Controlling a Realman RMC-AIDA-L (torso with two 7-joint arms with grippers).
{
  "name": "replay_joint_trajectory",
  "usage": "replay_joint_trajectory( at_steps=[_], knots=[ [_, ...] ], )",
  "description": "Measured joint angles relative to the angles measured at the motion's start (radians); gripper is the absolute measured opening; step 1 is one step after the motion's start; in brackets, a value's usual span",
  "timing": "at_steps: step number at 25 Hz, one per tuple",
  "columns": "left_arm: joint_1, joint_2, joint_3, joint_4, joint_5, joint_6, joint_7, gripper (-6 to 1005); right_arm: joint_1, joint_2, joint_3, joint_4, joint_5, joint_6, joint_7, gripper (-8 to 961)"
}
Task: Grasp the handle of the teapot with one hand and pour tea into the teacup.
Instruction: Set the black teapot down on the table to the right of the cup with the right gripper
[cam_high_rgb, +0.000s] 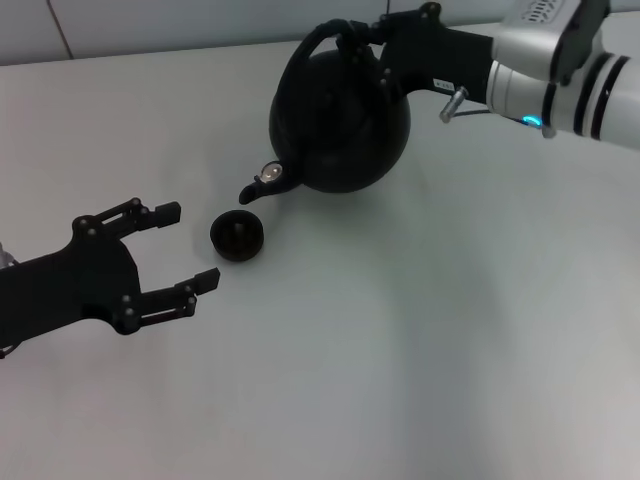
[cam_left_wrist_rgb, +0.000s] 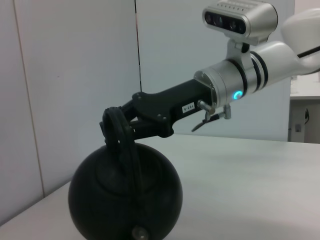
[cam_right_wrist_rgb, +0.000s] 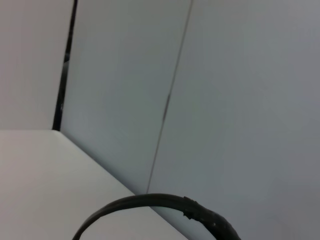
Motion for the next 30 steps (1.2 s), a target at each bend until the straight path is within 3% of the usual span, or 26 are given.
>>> replay_joint_trajectory(
  at_steps=[9, 12, 17, 30],
  knots=[
    [-0.004, 0.000, 0.000, 0.000, 0.000, -0.003, 0.000, 831, -0.080, 0.000, 0.017, 0.019, 0.188, -0.026, -0.035, 143],
    [-0.004, 0.000, 0.000, 0.005, -0.001, -0.003, 0.000, 831, -0.135, -0.001, 0.017, 0.013, 0.272, -0.029, -0.037, 145],
    [-0.003, 0.000, 0.000, 0.008, -0.002, -0.002, 0.000, 831, -0.181, -0.003, 0.028, 0.012, 0.317, -0.040, -0.027, 147],
    [-0.008, 0.002, 0.000, 0.012, -0.005, 0.000, -0.002, 832, -0.181, -0.006, 0.036, 0.112, 0.323, -0.032, 0.005, 153]
  ],
)
